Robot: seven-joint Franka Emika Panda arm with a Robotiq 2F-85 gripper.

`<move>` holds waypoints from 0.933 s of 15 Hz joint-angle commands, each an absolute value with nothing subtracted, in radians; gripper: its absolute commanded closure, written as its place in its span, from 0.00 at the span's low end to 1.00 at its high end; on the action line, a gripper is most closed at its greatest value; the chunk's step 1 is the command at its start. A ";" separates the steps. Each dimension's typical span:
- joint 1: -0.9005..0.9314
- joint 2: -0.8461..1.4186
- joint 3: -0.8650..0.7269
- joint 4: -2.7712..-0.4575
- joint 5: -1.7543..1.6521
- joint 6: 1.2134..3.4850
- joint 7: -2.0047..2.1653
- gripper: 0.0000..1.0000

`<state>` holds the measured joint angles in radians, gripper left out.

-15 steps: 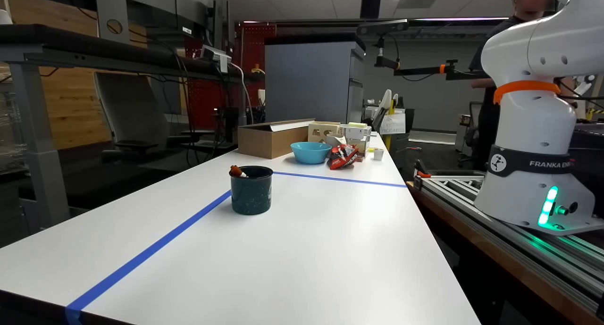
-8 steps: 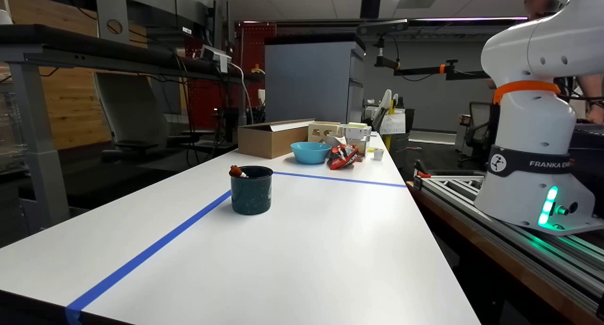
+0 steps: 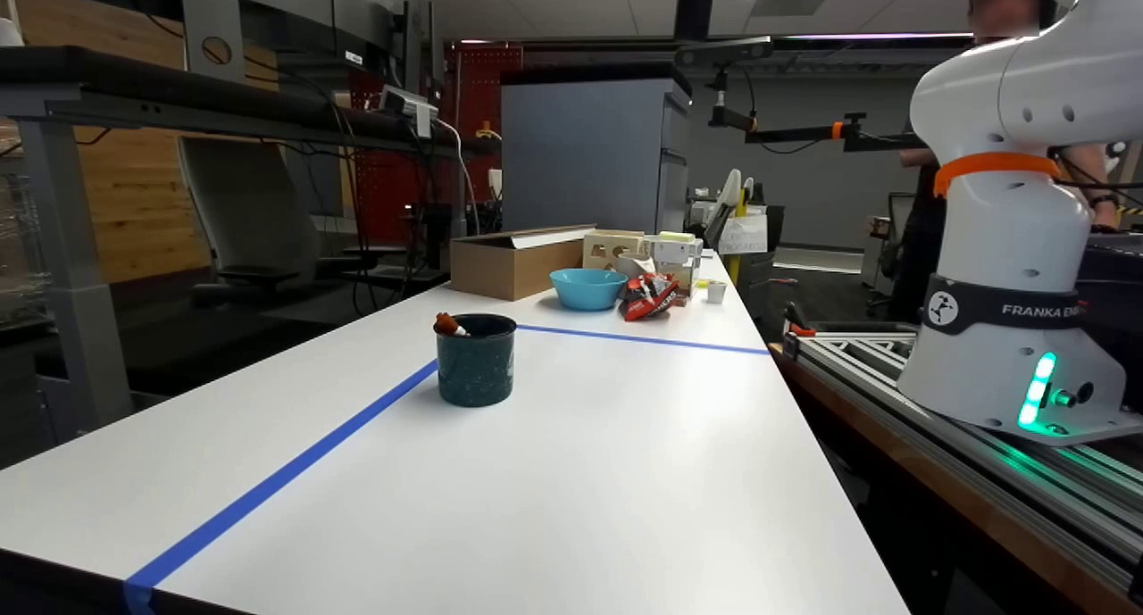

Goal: Remove the marker from the mug cup

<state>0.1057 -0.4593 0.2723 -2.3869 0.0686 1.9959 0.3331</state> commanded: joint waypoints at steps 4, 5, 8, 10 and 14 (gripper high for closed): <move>0.132 -0.679 0.133 -2.529 -0.061 1.956 -0.024 0.00; 0.129 -0.716 0.107 -2.558 -0.085 1.969 -0.085 0.00; 0.107 -0.825 0.030 -2.647 -0.179 2.012 -0.237 0.00; 0.084 -0.869 -0.030 -2.699 -0.242 2.079 -0.309 0.00; 0.027 -0.867 -0.152 -2.791 -0.330 2.326 -0.405 0.00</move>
<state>0.0658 -0.8410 -0.0880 -2.7128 -0.2721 2.1664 -0.3367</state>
